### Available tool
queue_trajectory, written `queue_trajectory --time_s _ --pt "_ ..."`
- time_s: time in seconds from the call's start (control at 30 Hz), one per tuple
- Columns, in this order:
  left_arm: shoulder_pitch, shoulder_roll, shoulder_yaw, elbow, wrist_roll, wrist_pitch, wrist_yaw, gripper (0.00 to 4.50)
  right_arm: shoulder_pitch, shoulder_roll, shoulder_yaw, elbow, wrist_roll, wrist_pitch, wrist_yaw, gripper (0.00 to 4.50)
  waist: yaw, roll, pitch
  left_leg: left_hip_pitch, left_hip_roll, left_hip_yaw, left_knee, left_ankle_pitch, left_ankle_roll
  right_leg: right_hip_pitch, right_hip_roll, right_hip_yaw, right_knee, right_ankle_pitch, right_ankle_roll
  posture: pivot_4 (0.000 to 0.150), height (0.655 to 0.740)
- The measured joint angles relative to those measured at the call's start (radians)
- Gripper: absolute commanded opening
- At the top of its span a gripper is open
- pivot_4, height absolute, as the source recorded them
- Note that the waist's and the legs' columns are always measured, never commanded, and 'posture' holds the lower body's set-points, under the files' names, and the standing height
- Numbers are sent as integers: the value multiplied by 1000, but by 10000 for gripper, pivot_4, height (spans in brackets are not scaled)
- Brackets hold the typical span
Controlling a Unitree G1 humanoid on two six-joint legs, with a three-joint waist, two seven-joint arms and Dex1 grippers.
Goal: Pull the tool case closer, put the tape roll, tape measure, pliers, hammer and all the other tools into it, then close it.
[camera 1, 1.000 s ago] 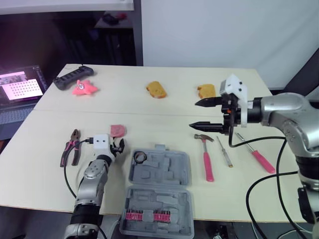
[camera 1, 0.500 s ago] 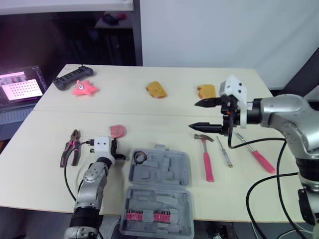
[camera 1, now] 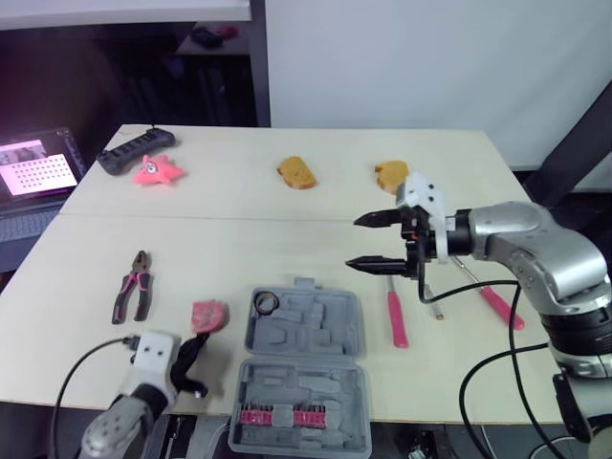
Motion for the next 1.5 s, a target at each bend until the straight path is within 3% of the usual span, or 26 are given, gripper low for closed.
queue_trajectory --time_s 0.17,0.57,0.67,0.9,0.93,1.13,1.3,1.5 --pt "115 -5 18 -56 -24 -4 -16 315 -9 12 27 3 9 -5 47 45000 -14 0 0 0 0 1 0 0 0 -1 0 1 0 -2 -3 1500 7377" --pt "146 -4 19 -46 -6 -59 -15 315 -30 -14 40 -10 69 -12 238 45000 -16 -1 0 -2 0 2 -1 0 0 -3 0 1 -1 -2 -3 1500 7377" --pt "146 -3 21 -41 -10 -62 -20 8161 -37 -17 42 -14 69 -38 278 45000 -16 -1 0 -2 0 2 -1 0 0 -3 0 1 -1 -2 -3 1500 7377" --pt "261 79 131 -47 -136 -104 -215 42444 -37 -23 62 -5 63 -57 318 45000 -16 -2 1 -6 1 3 -1 0 0 -9 0 1 0 -2 -3 1500 7377" --pt "277 112 162 -49 -171 -118 -276 44292 -36 -34 71 -4 58 -58 326 45000 -14 -2 1 -10 1 3 0 0 0 -13 0 1 0 -2 -4 1500 7377" --pt "195 318 320 -42 -299 -170 -537 44292 -30 -40 86 -5 44 -64 332 45000 -7 -2 1 -15 0 2 2 0 0 -16 -1 0 0 -1 -5 1500 7377" --pt "-68 541 269 157 -184 -331 -738 44292 -13 -41 80 -40 48 -53 298 45000 -10 -1 2 -15 1 2 0 0 0 -17 0 -1 1 0 -5 1500 7377" --pt "-288 567 119 377 -111 -450 -863 44292 28 -55 38 -100 69 -13 239 45000 -15 -1 2 -15 1 2 -1 -1 1 -18 0 -1 2 2 0 1500 7377"
